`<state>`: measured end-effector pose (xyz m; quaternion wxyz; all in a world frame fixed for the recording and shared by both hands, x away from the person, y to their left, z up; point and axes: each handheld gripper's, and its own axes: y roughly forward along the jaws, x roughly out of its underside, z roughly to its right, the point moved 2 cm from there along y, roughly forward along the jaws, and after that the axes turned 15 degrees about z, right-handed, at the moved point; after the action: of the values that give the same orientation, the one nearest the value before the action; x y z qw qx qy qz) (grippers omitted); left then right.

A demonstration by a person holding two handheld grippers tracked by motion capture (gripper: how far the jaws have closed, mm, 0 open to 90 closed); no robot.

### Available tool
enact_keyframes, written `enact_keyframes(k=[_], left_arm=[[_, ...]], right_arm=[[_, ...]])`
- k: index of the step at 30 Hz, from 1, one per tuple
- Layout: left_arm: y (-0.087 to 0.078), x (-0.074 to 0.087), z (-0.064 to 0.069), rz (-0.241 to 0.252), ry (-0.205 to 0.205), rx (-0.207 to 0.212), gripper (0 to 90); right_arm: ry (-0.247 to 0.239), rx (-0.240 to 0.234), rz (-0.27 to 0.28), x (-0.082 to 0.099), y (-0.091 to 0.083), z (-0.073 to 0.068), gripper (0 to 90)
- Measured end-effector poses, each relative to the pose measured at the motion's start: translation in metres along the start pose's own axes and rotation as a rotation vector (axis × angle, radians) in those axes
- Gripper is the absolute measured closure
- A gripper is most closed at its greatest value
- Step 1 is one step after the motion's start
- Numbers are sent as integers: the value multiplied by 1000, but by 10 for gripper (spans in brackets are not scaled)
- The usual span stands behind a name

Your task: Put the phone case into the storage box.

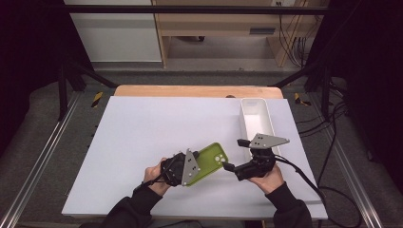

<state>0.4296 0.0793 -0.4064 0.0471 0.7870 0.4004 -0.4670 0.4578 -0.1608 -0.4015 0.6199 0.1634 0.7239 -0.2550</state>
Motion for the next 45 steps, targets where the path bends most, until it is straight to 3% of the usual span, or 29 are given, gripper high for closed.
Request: enact_keyframes(k=[28, 45], left_arm=[[-4, -1, 1, 8, 33, -5, 876], [-6, -4, 2, 23, 40, -5, 875]], right_arm=[[32, 1, -73, -4, 20, 2, 28], [66, -24, -125, -7, 30, 6, 104]])
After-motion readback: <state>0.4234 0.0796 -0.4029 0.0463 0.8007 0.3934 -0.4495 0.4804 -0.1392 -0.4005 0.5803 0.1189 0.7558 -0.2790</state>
